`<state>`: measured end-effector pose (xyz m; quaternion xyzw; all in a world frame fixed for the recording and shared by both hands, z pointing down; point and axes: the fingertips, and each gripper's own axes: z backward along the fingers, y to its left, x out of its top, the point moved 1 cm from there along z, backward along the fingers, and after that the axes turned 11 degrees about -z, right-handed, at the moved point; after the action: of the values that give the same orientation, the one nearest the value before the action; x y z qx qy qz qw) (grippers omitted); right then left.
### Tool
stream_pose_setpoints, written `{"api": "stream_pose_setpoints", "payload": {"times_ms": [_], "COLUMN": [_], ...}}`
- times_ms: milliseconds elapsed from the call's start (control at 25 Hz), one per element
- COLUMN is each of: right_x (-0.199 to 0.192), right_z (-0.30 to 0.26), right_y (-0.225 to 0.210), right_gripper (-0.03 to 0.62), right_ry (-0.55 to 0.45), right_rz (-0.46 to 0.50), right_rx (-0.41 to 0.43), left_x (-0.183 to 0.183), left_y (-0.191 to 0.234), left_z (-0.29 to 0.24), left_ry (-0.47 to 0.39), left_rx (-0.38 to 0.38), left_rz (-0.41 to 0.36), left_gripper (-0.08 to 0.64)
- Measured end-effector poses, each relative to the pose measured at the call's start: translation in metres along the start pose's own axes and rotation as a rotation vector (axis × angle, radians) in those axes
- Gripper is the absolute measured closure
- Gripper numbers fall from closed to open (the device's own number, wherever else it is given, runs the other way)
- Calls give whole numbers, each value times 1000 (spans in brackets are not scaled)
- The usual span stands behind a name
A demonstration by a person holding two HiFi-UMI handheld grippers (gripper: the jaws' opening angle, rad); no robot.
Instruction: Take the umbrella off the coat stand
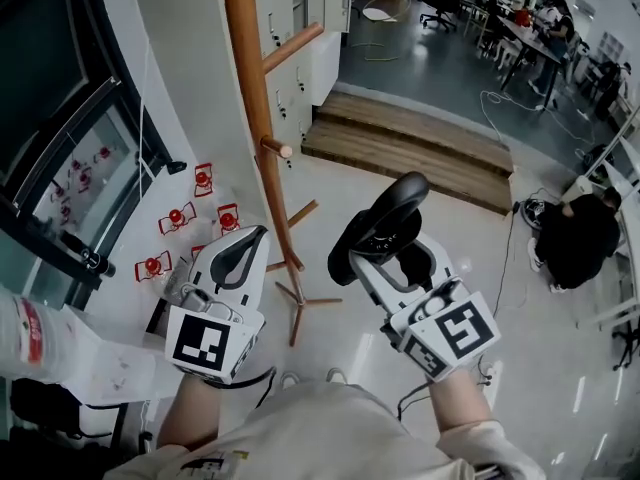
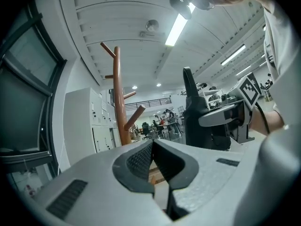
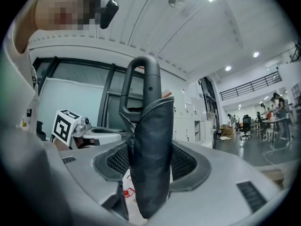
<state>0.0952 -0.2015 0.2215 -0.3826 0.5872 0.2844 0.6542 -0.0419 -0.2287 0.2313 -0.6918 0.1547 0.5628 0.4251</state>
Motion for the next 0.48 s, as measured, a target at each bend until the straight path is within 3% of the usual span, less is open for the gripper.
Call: {"api": "stream_pose_setpoints", "payload": {"times_ms": [480], "right_x": [-35], "right_z": [8], "right_y": [-7], "right_gripper": [354], "right_ry": [81], "right_rz": [-37], "right_rx": [-17], "left_x": [-32], "left_y": [-24], "left_z": [7], "left_ry": [76], "left_rx": [-25], "left_rz": [58], "left_gripper": [552]}}
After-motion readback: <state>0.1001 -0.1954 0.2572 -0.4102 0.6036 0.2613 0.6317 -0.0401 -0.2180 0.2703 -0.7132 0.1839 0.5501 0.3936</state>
